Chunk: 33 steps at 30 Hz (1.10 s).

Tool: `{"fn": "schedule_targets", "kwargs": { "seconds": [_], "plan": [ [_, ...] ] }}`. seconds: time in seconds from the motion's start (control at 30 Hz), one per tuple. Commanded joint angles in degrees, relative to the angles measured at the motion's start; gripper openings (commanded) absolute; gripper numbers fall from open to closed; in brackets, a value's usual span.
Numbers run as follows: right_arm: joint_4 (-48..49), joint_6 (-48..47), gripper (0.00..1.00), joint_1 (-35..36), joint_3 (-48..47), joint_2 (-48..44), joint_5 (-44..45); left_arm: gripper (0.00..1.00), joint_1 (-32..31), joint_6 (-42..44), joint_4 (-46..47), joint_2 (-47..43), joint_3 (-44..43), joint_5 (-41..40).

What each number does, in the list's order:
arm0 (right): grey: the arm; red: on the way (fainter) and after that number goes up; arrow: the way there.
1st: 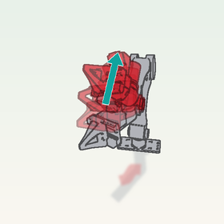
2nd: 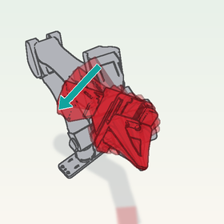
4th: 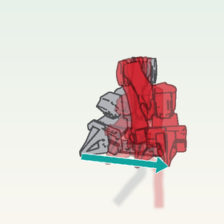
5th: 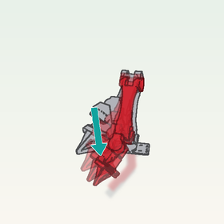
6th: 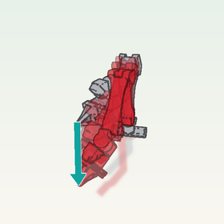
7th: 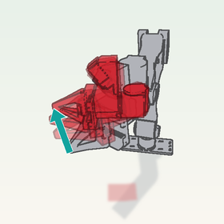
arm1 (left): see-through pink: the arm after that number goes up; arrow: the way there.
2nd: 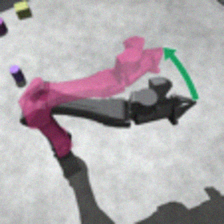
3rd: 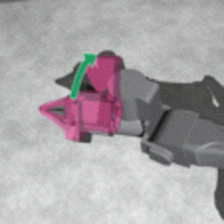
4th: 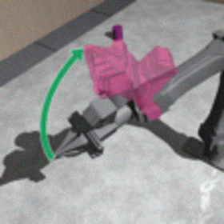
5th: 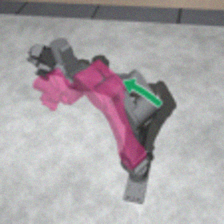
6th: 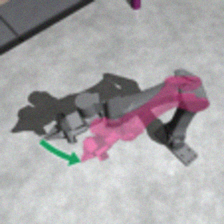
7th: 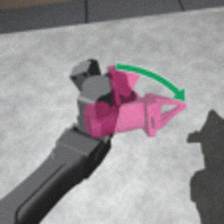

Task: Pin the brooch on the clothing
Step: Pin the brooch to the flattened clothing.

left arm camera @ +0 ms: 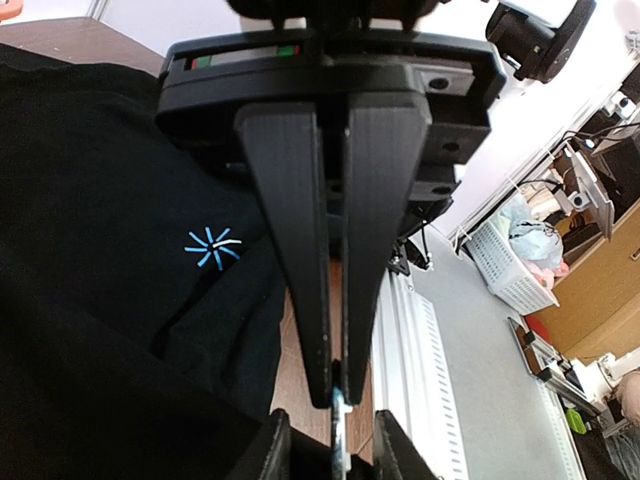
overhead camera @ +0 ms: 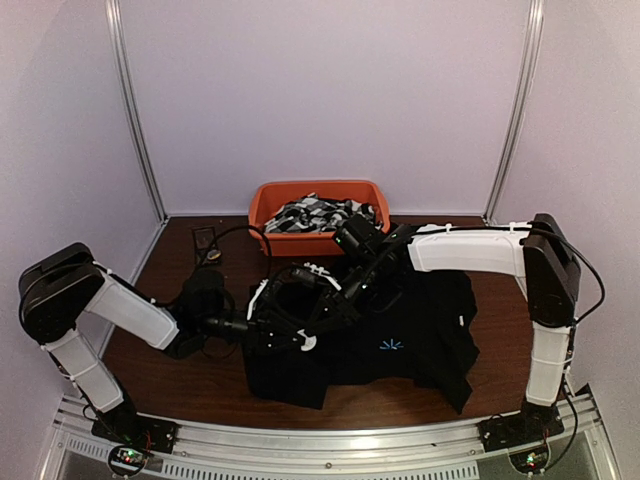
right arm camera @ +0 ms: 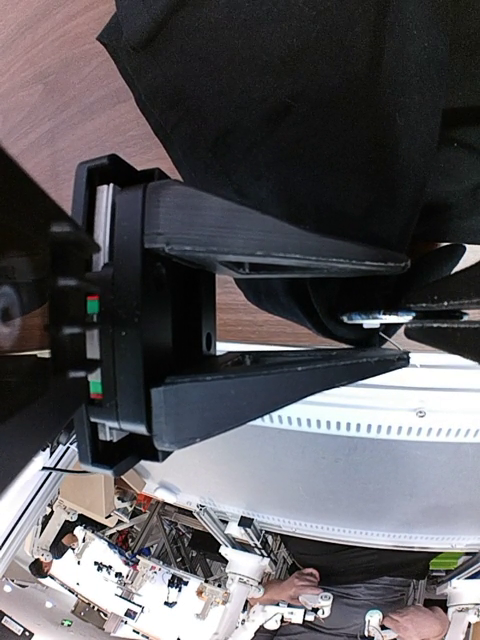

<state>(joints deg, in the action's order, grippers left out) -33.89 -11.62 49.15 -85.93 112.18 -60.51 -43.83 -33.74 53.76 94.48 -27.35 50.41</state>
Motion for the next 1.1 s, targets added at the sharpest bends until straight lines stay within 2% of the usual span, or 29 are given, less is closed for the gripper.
{"fn": "schedule_targets", "kwargs": {
  "seconds": [0.0,0.13,0.3,0.43,0.57,0.7,1.07],
  "plan": [
    [0.0,0.3,0.0,-0.1,-1.0,-1.3,-1.1,0.28,-0.5,2.1,-0.9,0.9,-2.3,0.6],
    [0.0,0.2,0.0,-0.1,-1.0,-1.3,-1.2,0.25,-0.6,2.5,-1.6,1.2,-2.7,0.6],
    [-0.1,0.2,0.0,-0.2,-1.0,-1.3,-1.0,0.26,-0.6,2.1,-0.6,0.7,-2.0,1.1],
    [0.0,0.1,0.0,-0.4,-0.9,-1.4,-1.1,0.35,-0.6,1.7,0.9,0.2,-1.1,0.7],
    [0.0,0.0,0.0,-0.6,-0.9,-1.5,-1.4,0.39,-0.5,0.9,4.3,0.2,-0.1,1.2],
    [0.3,0.1,0.0,-0.9,-0.7,-1.9,-2.3,0.38,-0.4,0.6,6.0,0.7,0.2,2.7],
    [1.8,1.5,0.0,-1.3,-0.4,-2.0,-5.2,0.32,-0.4,2.3,2.2,1.2,-1.0,2.9]
  ]
}}
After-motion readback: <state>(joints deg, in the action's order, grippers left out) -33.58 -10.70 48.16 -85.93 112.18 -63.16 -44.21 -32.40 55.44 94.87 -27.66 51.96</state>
